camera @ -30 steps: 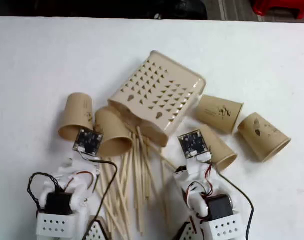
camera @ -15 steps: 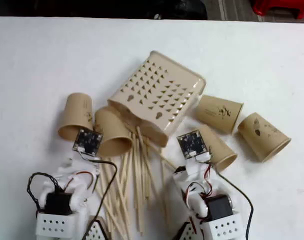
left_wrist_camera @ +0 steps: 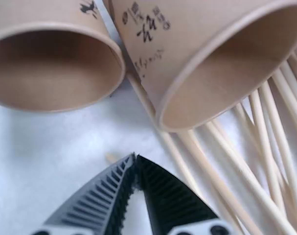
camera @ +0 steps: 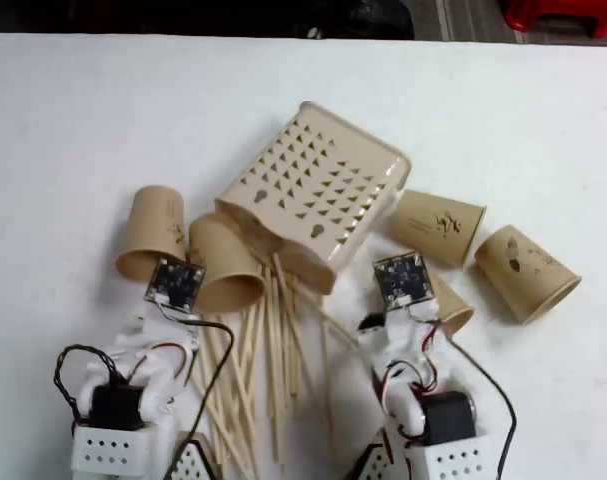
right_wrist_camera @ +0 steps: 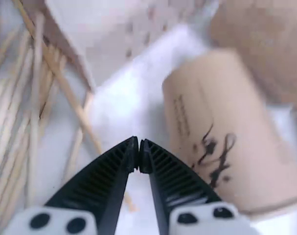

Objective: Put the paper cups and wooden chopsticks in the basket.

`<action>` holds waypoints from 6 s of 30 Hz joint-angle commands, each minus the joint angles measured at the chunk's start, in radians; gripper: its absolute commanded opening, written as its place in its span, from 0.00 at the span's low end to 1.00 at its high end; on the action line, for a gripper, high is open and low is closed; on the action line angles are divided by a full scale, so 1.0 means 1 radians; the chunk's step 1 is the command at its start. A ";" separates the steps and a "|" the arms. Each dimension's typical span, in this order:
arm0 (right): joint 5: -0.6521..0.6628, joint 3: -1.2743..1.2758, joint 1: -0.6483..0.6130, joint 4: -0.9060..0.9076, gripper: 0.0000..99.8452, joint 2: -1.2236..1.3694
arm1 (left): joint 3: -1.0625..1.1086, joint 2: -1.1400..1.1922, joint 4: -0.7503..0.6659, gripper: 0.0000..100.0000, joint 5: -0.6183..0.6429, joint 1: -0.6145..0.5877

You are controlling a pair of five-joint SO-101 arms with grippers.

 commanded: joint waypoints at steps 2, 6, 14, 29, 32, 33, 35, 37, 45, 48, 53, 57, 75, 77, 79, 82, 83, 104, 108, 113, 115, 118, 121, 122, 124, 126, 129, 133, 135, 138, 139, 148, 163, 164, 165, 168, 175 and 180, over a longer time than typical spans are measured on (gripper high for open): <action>0.187 -0.143 0.025 -0.042 0.02 -0.002 | -0.005 -0.008 0.006 0.02 -0.009 -0.002; 0.273 -0.295 -0.002 -0.036 0.06 0.007 | -0.005 -0.010 0.006 0.02 -0.009 -0.002; 0.404 -0.420 -0.214 -0.038 0.22 0.053 | -0.005 -0.010 -0.029 0.02 -0.009 -0.005; 0.471 -0.743 -0.303 -0.176 0.28 0.937 | -0.005 -0.010 -0.021 0.02 -0.009 -0.004; 0.471 -0.806 -0.335 -0.202 0.28 1.081 | -0.005 -0.010 -0.021 0.02 -0.009 -0.004; 0.471 -0.825 -0.341 -0.211 0.28 1.119 | -0.005 -0.010 -0.021 0.02 -0.009 -0.004; 0.471 -0.855 -0.344 -0.232 0.28 1.182 | -0.005 -0.010 -0.021 0.02 -0.009 -0.004; 0.485 -0.867 -0.344 -0.259 0.28 1.231 | -0.005 -0.010 -0.021 0.02 -0.009 -0.004; 0.629 -0.868 -0.291 -0.367 0.28 1.388 | -0.005 -0.010 -0.021 0.02 -0.009 -0.004; 0.666 -0.868 -0.240 -0.421 0.28 1.437 | -0.005 -0.010 -0.021 0.02 -0.009 -0.004; 0.724 -0.868 -0.173 -0.504 0.20 1.457 | -0.005 -0.010 -0.021 0.02 -0.009 -0.004; 0.760 -0.868 -0.165 -0.545 0.05 1.419 | -0.005 -0.010 -0.021 0.02 -0.009 -0.004; 0.606 -0.878 -0.163 -0.544 0.02 1.104 | -0.005 -0.010 -0.020 0.02 -0.009 -0.005; 0.569 -0.902 -0.163 -0.515 0.02 1.110 | -0.005 -0.010 -0.020 0.02 -0.009 -0.005; 0.525 -0.934 -0.163 -0.479 0.02 1.112 | -0.005 -0.010 -0.020 0.02 -0.009 -0.005; 0.466 -0.990 -0.163 -0.426 0.02 1.112 | -0.005 -0.010 -0.020 0.02 -0.009 -0.005; 0.450 -1.008 -0.163 -0.409 0.02 1.112 | -0.005 -0.010 -0.020 0.02 -0.009 -0.005; 0.230 -1.232 -0.030 -0.245 0.25 1.202 | -0.005 -0.010 -0.020 0.02 -0.009 -0.005; 0.230 -1.347 -0.028 -0.077 0.25 1.165 | -0.005 -0.010 -0.020 0.02 -0.009 -0.005; 0.230 -1.396 0.005 0.077 0.25 1.127 | -0.005 -0.010 -0.020 0.02 -0.009 -0.005; 0.230 -1.392 0.038 0.111 0.25 1.113 | -0.005 -0.010 -0.020 0.02 -0.009 -0.005; 0.230 -1.392 0.107 0.177 0.25 1.093 | -0.005 -0.010 -0.020 0.02 -0.009 -0.005; 0.230 -1.392 0.199 0.248 0.25 1.073 | -0.005 -0.010 -0.020 0.02 -0.009 -0.005; 0.230 -1.392 0.237 0.272 0.25 1.073 | -0.005 -0.010 -0.020 0.02 -0.009 -0.005; 0.230 -1.390 0.325 0.326 0.25 1.075 | -0.005 -0.010 -0.020 0.02 -0.009 -0.005; 0.230 -1.373 0.414 0.363 0.25 1.075 | -0.005 -0.010 -0.020 0.02 -0.009 -0.005; 0.226 -1.293 0.526 0.367 0.25 1.067 | -0.005 -0.010 -0.020 0.02 -0.009 -0.005; 0.222 -1.162 0.659 0.326 0.25 1.067 | -0.005 -0.010 -0.020 0.02 -0.009 -0.005; 0.222 -1.097 0.719 0.272 0.23 1.067 | -0.005 -0.010 -0.020 0.02 -0.009 -0.005; 0.222 -0.994 0.796 0.163 0.20 1.073 | -0.005 -0.010 -0.020 0.02 -0.009 -0.005; 0.222 -0.954 0.817 0.122 0.20 1.075 | -0.005 -0.010 -0.020 0.02 -0.009 -0.005; 0.221 -0.617 0.848 -0.274 0.20 1.076 | -0.005 -0.010 -0.020 0.02 -0.009 -0.005; 0.121 -0.420 0.765 -0.559 0.15 1.076 | -0.005 -0.010 -0.020 0.02 -0.009 -0.005; 0.126 -0.420 0.765 -0.559 0.12 1.076 | -0.005 -0.010 -0.020 0.02 -0.009 -0.005; 0.129 -0.422 0.765 -0.565 0.09 1.076 | -0.005 -0.010 -0.020 0.02 -0.009 -0.007; 0.132 -0.423 0.771 -0.588 0.05 1.073 | -0.005 -0.010 -0.020 0.02 -0.009 -0.007; 0.255 -0.479 0.788 -0.568 0.02 1.066 | -0.005 -0.010 -0.020 0.02 -0.009 -0.007; 0.315 -0.601 0.822 -0.466 0.02 1.066 | -0.005 -0.010 -0.020 0.02 -0.009 -0.007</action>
